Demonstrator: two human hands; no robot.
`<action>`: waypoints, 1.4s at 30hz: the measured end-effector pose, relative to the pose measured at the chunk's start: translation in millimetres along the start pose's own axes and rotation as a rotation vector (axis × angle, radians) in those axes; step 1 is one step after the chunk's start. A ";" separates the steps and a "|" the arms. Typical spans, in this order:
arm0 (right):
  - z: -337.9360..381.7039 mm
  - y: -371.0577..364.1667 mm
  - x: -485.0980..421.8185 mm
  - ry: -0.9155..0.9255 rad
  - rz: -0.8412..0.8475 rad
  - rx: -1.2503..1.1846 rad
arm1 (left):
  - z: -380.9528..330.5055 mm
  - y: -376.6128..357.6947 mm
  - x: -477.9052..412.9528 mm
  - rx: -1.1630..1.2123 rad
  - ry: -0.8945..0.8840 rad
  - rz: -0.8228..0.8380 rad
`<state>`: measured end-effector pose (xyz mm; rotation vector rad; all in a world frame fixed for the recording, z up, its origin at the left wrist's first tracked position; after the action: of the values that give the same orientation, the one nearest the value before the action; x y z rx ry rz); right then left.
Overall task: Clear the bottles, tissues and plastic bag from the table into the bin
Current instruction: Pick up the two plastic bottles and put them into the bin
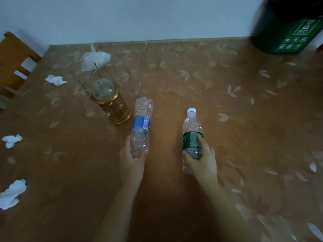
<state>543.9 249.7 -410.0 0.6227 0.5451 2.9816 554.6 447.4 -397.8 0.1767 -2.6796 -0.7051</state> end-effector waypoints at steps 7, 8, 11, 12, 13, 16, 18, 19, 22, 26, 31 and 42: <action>16.7 10.1 35.3 0.088 0.012 0.017 | -8.7 13.2 53.2 0.105 -0.054 0.077; 21.3 13.1 41.4 0.102 0.002 0.027 | -11.8 16.4 60.0 0.110 -0.066 0.091; 38.6 23.4 65.6 0.175 -0.021 0.059 | -21.9 27.1 79.8 0.101 -0.128 0.127; 44.8 27.2 74.2 0.198 -0.028 0.055 | -25.2 30.9 86.0 0.108 -0.148 0.135; 51.6 31.1 83.4 0.222 -0.034 0.049 | -28.6 35.0 92.4 0.116 -0.168 0.140; 70.6 42.2 112.5 0.294 -0.064 0.057 | -39.7 47.0 111.8 0.138 -0.226 0.140; 79.7 49.3 133.4 0.336 -0.094 0.048 | -46.9 54.0 123.9 0.165 -0.268 0.148; 83.3 52.9 145.8 0.354 -0.109 0.049 | -49.9 56.5 130.1 0.182 -0.298 0.160; 89.4 60.3 174.7 0.393 -0.143 0.070 | -61.0 58.6 145.4 0.269 -0.356 0.225; 86.8 70.6 213.0 0.402 -0.236 0.097 | -72.8 52.6 168.4 0.336 -0.432 0.346; 75.3 93.5 251.5 0.354 -0.318 0.119 | -84.6 31.2 193.4 0.310 -0.446 0.465; 4.3 193.2 342.2 0.282 -0.576 -0.004 | -133.3 -71.7 279.9 0.265 -0.641 0.653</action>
<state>236.4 109.9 -209.2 0.0207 0.6067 2.5208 347.4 266.3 -237.8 -0.9693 -3.1092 -0.2058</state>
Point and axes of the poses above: each hand's wrist, its own x-axis away from the middle knuckle, its own y-axis out of the back of the hand, z = x × y, the point moved 2 cm from there along -x, towards the middle knuckle, and after that the axes turned 14 degrees about z, right-handed, at the moved point
